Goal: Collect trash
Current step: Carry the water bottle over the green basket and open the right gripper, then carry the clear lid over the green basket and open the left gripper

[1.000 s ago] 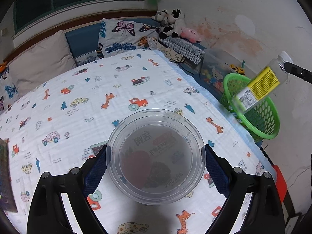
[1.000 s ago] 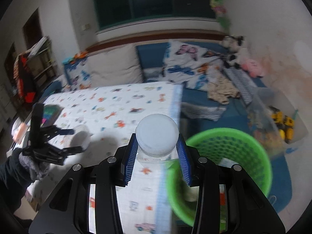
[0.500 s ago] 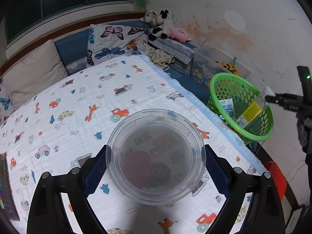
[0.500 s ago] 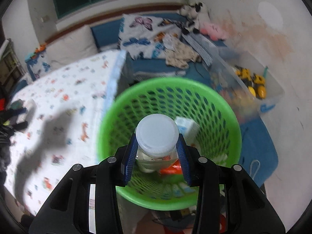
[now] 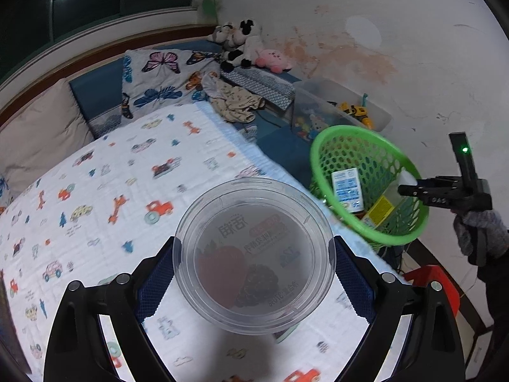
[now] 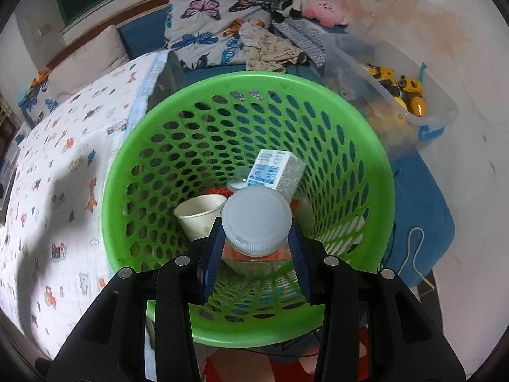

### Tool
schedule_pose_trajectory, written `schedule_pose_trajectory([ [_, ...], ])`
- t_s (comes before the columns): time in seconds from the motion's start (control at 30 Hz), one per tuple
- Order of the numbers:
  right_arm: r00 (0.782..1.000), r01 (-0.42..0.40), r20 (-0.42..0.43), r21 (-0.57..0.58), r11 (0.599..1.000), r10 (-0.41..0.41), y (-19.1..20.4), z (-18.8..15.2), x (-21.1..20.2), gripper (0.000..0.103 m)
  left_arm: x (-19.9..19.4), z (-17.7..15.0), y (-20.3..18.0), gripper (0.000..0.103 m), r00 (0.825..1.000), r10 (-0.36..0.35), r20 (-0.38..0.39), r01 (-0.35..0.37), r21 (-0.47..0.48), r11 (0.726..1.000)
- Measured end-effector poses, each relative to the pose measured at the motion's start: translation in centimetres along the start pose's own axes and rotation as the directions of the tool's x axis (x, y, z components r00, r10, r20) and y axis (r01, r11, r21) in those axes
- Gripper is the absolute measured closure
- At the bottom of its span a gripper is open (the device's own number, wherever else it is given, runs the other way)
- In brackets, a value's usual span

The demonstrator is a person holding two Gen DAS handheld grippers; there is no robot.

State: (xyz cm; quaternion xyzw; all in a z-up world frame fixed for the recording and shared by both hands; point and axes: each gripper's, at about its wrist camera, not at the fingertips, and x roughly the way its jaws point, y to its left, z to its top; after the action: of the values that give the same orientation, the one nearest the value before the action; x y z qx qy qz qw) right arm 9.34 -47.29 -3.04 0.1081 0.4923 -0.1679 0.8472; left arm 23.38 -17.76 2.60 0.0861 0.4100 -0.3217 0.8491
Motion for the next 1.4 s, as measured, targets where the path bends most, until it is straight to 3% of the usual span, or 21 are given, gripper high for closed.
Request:
schedule_pose_trajectory([
  [0.13, 1.000, -0.008, 0.013, 0.014, 1.000, 0.008, -0.5, 0.2, -0.2, 0.055, 0.6, 1.2, -2.3, 0.013, 1.000, -0.029, 0.001, 0.029, 0.028, 0.999],
  [0.53, 0.996, -0.018, 0.092, 0.019, 1.000, 0.016, -1.3, 0.1, -3.1, 0.053, 4.3, 4.4, -9.2, 0.013, 0.993, -0.111, -0.027, 0.113, 0.095, 0.989],
  [0.63, 0.992, -0.017, 0.123, 0.031, 0.999, 0.013, -1.8, -0.2, -4.3, 0.046, 5.7, 5.1, -10.8, 0.013, 0.991, -0.124, -0.050, 0.129, 0.101, 0.986],
  [0.83, 0.983, -0.042, 0.181, 0.061, 0.997, 0.030, -2.8, -1.2, -6.7, 0.045, 9.2, 6.0, -13.8, 0.013, 0.985, -0.137, -0.107, 0.148, 0.113, 0.982],
  [1.4, 0.975, -0.043, 0.222, 0.096, 0.994, 0.021, -4.1, -4.7, -8.4, 0.039, 14.3, 5.7, -18.6, 0.013, 0.958, -0.194, -0.210, 0.217, 0.094, 0.972],
])
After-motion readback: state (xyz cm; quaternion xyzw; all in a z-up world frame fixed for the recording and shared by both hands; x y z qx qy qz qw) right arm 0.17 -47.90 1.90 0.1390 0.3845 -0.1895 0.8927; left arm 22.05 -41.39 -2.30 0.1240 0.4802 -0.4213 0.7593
